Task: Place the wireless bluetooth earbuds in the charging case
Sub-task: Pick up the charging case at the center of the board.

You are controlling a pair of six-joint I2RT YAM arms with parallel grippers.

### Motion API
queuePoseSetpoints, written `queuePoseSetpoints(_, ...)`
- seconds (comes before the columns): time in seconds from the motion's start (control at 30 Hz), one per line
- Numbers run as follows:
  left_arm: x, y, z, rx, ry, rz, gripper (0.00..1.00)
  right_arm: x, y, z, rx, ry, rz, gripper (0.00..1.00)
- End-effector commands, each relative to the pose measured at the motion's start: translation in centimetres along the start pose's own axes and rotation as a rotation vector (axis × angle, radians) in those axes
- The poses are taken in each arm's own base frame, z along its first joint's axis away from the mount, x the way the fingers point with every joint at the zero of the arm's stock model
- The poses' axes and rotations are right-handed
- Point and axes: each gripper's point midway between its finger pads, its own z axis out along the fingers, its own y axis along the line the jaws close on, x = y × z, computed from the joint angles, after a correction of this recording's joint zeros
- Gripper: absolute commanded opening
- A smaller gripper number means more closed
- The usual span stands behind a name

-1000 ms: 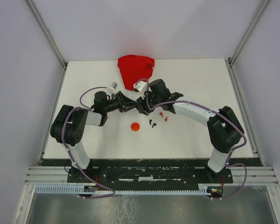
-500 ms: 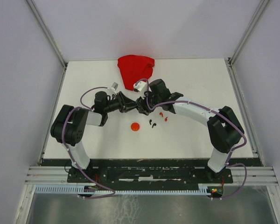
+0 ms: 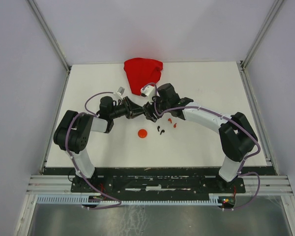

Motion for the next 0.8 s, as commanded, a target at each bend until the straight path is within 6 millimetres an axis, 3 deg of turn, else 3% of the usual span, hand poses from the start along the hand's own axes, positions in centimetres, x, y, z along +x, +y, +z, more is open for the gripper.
queuePoseSetpoints(0.0, -0.2, -1.7, 0.1, 0.055, 0.000, 0.037, 0.03, -4.1, -0.7, -2.6, 0.045, -0.145, -0.001, 0.73)
queuePoseSetpoints(0.13, -1.0, -1.9, 0.3, 0.043, -0.033, 0.041, 0.03, -6.5, -1.5, -5.6, 0.092, -0.251, 0.051, 0.82)
queuePoseSetpoints(0.23, -1.8, -2.3, 0.5, 0.039, -0.063, 0.047, 0.03, -7.8, -3.6, -8.4, 0.222, -0.317, 0.119, 0.87)
queuePoseSetpoints(0.37, -3.0, -3.2, 0.7, 0.034, -0.120, 0.053, 0.03, -7.6, -6.6, -10.7, 0.423, -0.328, 0.271, 0.90)
queuePoseSetpoints(0.6, -4.0, -5.6, 1.4, 0.057, -0.199, 0.064, 0.03, -5.2, -7.1, -9.9, 0.476, -0.249, 0.432, 0.90)
queuePoseSetpoints(0.77, -3.8, -6.9, 2.3, 0.082, -0.202, 0.056, 0.03, -4.7, -7.0, -9.8, 0.481, -0.264, 0.446, 0.90)
